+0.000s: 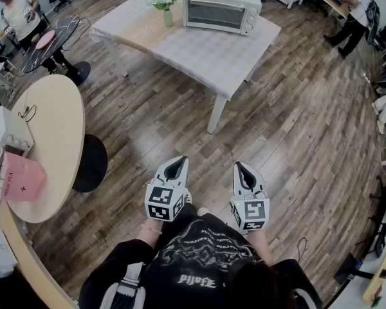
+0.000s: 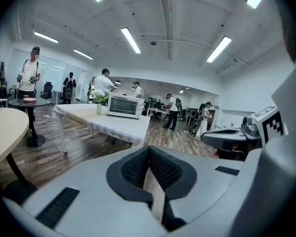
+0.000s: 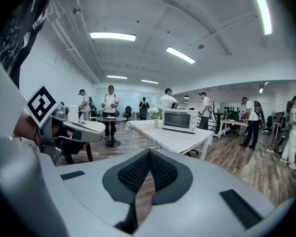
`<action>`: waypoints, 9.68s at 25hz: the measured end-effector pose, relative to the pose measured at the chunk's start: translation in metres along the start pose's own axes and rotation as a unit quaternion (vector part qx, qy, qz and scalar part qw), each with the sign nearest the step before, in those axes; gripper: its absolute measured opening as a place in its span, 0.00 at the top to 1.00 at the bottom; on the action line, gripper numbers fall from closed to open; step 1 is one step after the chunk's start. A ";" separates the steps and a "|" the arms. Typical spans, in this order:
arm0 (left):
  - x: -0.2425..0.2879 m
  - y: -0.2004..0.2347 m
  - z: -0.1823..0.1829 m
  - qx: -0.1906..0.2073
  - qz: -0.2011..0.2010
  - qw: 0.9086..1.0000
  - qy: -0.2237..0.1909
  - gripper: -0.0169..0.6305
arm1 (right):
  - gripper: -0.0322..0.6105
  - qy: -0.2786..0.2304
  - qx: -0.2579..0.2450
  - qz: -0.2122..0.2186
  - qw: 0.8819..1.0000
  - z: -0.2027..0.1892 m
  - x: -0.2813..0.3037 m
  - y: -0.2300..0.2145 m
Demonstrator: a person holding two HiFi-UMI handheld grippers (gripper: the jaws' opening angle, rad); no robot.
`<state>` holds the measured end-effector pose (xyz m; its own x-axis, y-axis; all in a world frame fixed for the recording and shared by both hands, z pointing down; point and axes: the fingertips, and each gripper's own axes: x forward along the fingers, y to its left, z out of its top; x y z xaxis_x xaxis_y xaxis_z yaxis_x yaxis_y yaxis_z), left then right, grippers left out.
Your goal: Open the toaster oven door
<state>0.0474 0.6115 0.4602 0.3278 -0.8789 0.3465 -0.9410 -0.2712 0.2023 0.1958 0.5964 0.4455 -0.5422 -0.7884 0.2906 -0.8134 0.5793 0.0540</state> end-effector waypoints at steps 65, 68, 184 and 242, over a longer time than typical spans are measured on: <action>0.119 0.066 0.020 -0.015 0.019 0.999 0.036 0.94 | 0.60 0.056 0.133 -0.039 0.989 -0.027 0.131 -0.111; 0.161 0.059 0.039 -0.008 0.022 0.999 0.033 0.94 | 0.60 0.047 0.132 -0.034 0.989 -0.016 0.156 -0.151; 0.625 0.337 0.228 0.030 -0.005 0.995 0.094 0.94 | 0.69 0.154 0.249 -0.093 0.952 0.247 0.773 -0.493; 0.589 0.358 0.186 0.008 -0.027 0.991 0.129 0.94 | 0.82 0.156 0.195 -0.121 0.961 0.179 0.697 -0.427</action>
<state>-0.1122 -0.0761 0.5666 0.3857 -0.7335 0.5596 -0.9223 -0.3224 0.2131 0.1276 -0.2381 0.4540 -0.2868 -0.7546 0.5902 -0.9579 0.2162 -0.1890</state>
